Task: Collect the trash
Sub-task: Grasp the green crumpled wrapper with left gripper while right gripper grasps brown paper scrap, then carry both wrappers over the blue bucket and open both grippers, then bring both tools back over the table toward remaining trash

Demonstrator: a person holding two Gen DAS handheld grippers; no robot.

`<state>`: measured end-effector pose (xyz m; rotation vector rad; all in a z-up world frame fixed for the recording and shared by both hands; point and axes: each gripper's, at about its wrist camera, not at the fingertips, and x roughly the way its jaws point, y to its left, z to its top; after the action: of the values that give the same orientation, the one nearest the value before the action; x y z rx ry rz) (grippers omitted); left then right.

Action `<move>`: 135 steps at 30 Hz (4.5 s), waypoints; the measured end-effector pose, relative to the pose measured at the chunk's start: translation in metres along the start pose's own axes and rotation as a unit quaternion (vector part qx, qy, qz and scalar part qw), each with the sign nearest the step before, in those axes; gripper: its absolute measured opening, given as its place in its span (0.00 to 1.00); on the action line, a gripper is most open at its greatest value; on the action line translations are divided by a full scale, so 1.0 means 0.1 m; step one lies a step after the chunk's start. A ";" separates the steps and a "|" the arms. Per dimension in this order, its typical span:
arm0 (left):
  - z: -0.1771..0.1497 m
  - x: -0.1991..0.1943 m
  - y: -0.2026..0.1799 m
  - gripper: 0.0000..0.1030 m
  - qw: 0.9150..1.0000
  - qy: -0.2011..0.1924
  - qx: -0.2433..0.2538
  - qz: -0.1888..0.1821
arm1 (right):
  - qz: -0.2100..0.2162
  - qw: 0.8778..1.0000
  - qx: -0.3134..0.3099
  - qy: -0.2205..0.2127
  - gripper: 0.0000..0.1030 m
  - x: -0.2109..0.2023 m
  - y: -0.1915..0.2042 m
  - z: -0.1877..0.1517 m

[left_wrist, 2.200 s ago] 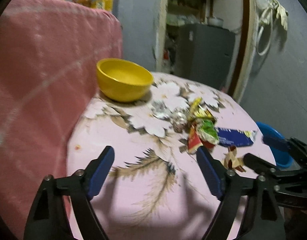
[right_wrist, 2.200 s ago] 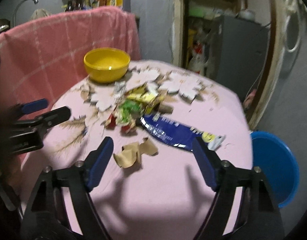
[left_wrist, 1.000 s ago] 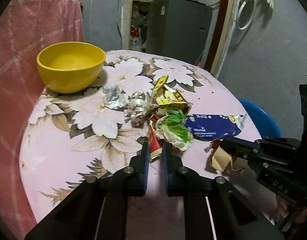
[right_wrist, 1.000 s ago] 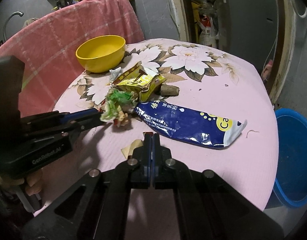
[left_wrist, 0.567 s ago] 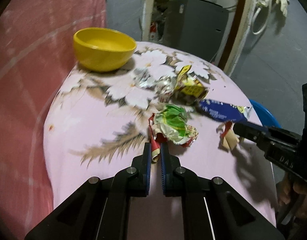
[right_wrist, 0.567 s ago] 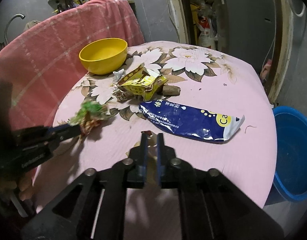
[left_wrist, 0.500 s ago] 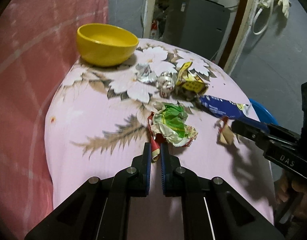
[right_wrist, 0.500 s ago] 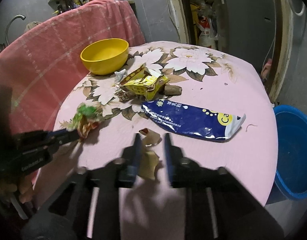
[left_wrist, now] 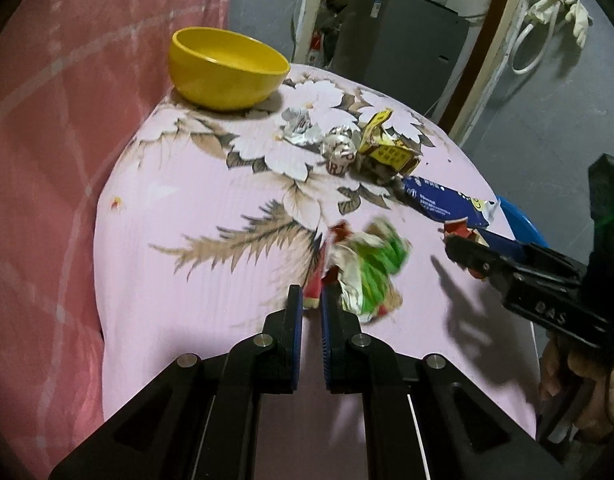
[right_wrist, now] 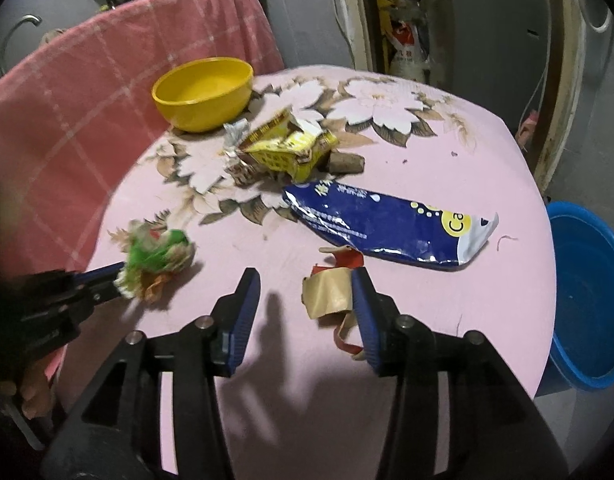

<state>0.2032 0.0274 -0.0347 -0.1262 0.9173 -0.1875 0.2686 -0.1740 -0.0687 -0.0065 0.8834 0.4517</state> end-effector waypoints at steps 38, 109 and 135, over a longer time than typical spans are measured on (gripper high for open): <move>-0.27 0.03 -0.68 0.33 0.996 -0.005 0.019 -0.088 | -0.040 0.998 0.014 -0.040 0.43 -0.65 -0.28 -0.54; 0.87 1.27 -3.17 0.29 0.964 -0.072 0.193 -0.170 | -0.183 0.949 0.168 -0.192 0.48 -1.47 -2.63 -0.45; 0.85 0.08 -2.18 0.78 0.970 -0.202 0.082 -0.106 | -0.184 0.933 0.120 -0.285 0.94 -2.05 -1.75 -0.19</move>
<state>0.2522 -0.1843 0.0510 -0.1028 0.4778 -0.4188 0.2092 -0.4136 0.0407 0.1741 0.3434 -0.0184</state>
